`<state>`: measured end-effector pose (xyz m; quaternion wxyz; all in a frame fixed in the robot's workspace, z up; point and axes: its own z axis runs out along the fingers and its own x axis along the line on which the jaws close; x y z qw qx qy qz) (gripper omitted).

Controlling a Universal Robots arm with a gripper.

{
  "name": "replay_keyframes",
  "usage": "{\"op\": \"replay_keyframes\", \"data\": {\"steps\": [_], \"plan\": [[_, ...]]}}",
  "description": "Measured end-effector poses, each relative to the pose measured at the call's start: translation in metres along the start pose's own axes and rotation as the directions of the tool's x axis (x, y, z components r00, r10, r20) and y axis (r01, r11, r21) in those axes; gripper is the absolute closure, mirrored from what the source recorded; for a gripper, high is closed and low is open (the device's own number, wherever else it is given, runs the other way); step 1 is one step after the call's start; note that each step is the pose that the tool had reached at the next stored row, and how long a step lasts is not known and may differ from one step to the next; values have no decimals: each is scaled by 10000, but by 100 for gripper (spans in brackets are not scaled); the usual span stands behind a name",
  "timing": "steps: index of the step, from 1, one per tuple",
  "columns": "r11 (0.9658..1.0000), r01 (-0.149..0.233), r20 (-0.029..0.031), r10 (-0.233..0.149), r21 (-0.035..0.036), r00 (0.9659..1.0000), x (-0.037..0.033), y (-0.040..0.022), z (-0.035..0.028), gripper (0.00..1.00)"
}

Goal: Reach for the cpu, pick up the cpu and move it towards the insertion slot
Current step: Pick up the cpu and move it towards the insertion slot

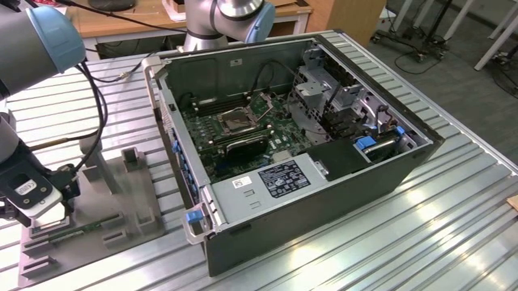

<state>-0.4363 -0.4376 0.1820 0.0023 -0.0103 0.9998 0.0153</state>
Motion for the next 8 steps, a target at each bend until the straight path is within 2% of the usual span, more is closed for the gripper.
{"op": "replay_keyframes", "data": {"steps": [8], "plan": [[10000, 0, -1, 0, 0, 10000, 2, 0, 0, 33]]}}
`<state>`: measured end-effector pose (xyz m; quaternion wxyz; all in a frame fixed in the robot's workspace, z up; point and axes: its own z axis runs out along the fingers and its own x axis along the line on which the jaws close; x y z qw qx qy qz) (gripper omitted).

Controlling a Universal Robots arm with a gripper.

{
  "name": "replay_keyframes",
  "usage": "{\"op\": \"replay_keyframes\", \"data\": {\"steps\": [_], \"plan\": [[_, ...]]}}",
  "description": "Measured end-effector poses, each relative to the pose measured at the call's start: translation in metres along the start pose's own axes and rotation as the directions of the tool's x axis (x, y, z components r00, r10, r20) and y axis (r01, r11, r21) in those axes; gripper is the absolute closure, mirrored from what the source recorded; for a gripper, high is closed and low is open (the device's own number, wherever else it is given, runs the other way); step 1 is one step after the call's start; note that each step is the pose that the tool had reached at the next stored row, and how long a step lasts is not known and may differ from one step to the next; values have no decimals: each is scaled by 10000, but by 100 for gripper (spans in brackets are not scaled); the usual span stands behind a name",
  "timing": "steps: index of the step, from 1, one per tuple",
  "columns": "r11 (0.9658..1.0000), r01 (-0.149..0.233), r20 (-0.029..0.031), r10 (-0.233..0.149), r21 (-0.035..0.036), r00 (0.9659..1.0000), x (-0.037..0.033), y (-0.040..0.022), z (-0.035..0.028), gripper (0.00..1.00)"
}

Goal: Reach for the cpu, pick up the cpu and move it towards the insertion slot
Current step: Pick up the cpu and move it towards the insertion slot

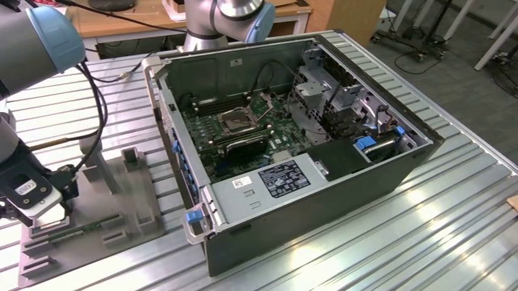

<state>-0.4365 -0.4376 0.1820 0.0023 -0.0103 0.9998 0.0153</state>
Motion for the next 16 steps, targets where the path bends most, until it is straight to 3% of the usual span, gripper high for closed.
{"op": "replay_keyframes", "data": {"steps": [1, 2, 16], "plan": [[10000, 0, 0, 0, 0, 10000, 0, 0, 0, 33], [10000, 0, 1, 0, 0, 10000, 0, 0, 0, 40], [10000, -1, -1, 1, 1, 10000, -7, 1, -14, 40]]}}
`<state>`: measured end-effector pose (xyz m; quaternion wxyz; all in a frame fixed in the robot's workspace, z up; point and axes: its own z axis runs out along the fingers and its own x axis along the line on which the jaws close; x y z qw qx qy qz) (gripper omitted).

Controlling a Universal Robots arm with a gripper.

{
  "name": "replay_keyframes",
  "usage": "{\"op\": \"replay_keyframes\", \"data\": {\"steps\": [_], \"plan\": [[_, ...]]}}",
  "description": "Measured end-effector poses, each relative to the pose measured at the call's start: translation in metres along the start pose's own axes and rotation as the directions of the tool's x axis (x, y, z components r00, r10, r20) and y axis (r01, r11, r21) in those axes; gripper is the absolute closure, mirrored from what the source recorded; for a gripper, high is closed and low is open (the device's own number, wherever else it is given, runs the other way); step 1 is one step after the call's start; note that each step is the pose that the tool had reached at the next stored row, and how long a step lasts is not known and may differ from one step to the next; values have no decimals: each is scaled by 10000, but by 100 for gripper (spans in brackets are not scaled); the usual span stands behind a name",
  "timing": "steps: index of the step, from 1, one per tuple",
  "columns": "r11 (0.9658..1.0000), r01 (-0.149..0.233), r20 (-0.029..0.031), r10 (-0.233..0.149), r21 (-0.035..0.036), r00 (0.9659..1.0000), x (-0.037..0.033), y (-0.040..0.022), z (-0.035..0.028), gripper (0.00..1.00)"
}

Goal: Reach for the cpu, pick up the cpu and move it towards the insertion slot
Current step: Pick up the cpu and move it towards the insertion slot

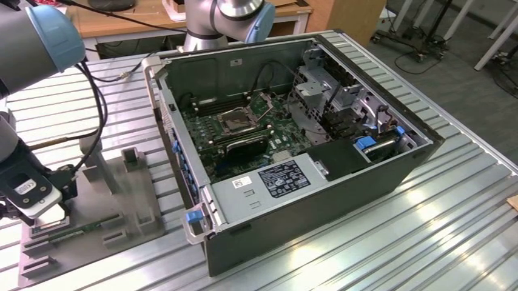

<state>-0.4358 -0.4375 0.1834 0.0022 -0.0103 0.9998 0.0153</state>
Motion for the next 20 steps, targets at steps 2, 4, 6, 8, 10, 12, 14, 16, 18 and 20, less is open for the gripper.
{"op": "replay_keyframes", "data": {"steps": [2, 4, 6, 8, 10, 12, 14, 16, 18, 20], "plan": [[10000, -1, 0, 1, 0, 10000, -1, 0, 1, 40], [10000, 1, 1, -1, -1, 10000, -3, -1, 1, 40], [10000, 0, 2, 0, -1, 10000, -3, -1, 1, 40], [10000, 0, 2, 0, -1, 10000, -4, -1, 1, 40], [10000, 0, 1, 0, -1, 10000, -4, -1, 1, 40], [10000, 0, 1, 0, 0, 10000, -5, -1, 1, 40], [10000, 0, 1, 0, -1, 10000, -5, -1, 1, 40], [10000, 0, 0, 0, -1, 10000, -5, -1, 1, 40], [10000, 0, 0, 0, 1, 10000, -6, -1, 0, 46], [10000, 0, 0, 0, 0, 10000, -7, -1, 1, 46]]}}
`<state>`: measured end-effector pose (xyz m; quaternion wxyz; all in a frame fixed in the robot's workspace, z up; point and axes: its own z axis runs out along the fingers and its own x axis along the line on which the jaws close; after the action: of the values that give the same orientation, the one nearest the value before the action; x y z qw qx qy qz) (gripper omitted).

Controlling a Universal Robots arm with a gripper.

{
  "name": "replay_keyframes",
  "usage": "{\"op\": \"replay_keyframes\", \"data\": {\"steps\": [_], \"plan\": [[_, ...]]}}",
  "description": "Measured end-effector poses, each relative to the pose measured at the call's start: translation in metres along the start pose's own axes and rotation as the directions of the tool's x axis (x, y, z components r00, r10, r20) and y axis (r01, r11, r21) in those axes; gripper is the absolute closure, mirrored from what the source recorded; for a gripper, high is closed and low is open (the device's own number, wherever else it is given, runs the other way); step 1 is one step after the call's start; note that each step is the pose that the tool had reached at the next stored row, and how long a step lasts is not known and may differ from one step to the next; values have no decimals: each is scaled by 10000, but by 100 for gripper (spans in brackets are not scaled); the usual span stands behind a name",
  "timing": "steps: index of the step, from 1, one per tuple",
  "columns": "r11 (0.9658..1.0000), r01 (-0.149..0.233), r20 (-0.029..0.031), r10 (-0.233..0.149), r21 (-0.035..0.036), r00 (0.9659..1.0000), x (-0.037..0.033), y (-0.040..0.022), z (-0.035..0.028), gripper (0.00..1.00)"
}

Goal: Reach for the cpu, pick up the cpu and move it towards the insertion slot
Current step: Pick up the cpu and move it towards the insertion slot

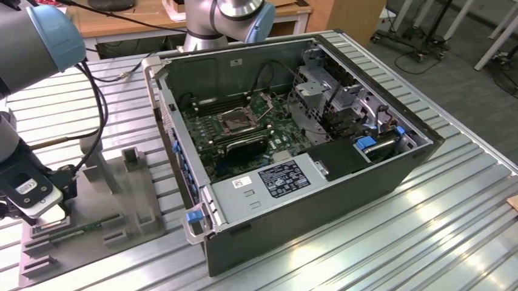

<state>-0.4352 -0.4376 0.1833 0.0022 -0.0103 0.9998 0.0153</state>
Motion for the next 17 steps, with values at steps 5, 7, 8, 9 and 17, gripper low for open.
{"op": "replay_keyframes", "data": {"steps": [5, 7, 8, 9, 17], "plan": [[10000, 0, 1, 0, -1, 10000, -1, 0, 1, 46], [10000, 0, 1, 0, -1, 10000, -2, 0, 1, 46], [10000, 0, 1, 0, -1, 10000, -2, 0, 1, 46], [10000, 0, 1, 0, -1, 10000, -2, 0, 1, 46], [10000, 0, 1, 0, -3, 10000, -3, 3, -89, 46]]}}
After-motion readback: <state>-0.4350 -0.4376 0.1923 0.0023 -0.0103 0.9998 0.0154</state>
